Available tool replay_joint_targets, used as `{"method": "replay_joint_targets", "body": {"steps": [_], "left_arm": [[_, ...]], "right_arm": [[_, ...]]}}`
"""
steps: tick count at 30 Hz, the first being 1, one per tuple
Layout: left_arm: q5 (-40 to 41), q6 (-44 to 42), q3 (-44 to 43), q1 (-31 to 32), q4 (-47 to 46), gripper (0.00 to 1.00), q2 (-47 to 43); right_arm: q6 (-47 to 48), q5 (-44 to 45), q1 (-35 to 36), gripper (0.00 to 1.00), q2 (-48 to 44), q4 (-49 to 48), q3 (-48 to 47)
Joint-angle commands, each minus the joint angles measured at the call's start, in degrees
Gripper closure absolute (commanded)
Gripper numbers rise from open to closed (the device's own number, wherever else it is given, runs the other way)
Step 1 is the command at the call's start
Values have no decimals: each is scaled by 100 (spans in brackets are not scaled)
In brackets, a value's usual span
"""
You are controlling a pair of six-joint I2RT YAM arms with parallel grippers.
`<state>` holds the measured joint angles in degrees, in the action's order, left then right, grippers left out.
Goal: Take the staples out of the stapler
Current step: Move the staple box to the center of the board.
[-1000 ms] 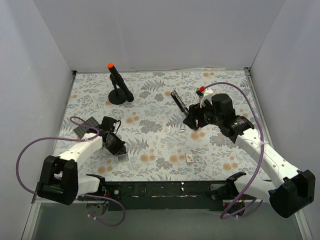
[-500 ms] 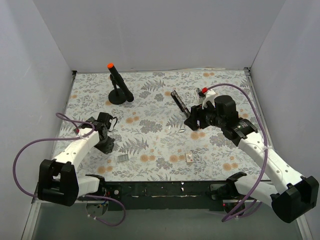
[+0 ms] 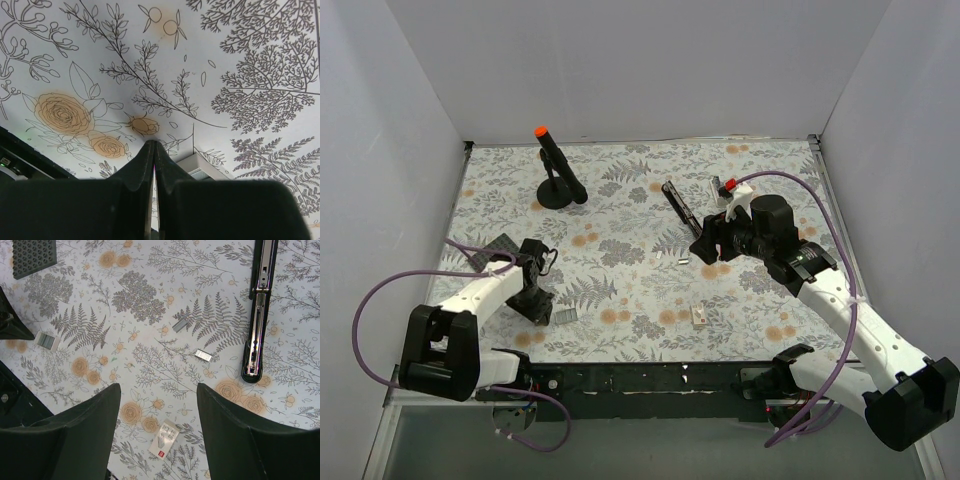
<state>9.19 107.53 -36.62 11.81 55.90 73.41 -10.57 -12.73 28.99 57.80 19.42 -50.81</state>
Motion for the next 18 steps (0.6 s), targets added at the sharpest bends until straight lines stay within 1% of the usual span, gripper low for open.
{"method": "replay_joint_targets", "body": {"steps": [1, 6, 10, 18], "left_arm": [[-250, -39, 269, 5, -483, 100, -10], [-620, -109, 340, 40, -791, 100, -72], [-840, -144, 270, 180, -835, 100, -63], [-910, -21, 94, 567, -1080, 100, 7]], "right_arm": [[-16, -63, 27, 30, -50, -237, -43], [-33, -80, 19, 30, -58, -228, -35], [-59, -89, 19, 30, -58, -246, -35], [-103, -89, 19, 30, 21, -254, -122]]}}
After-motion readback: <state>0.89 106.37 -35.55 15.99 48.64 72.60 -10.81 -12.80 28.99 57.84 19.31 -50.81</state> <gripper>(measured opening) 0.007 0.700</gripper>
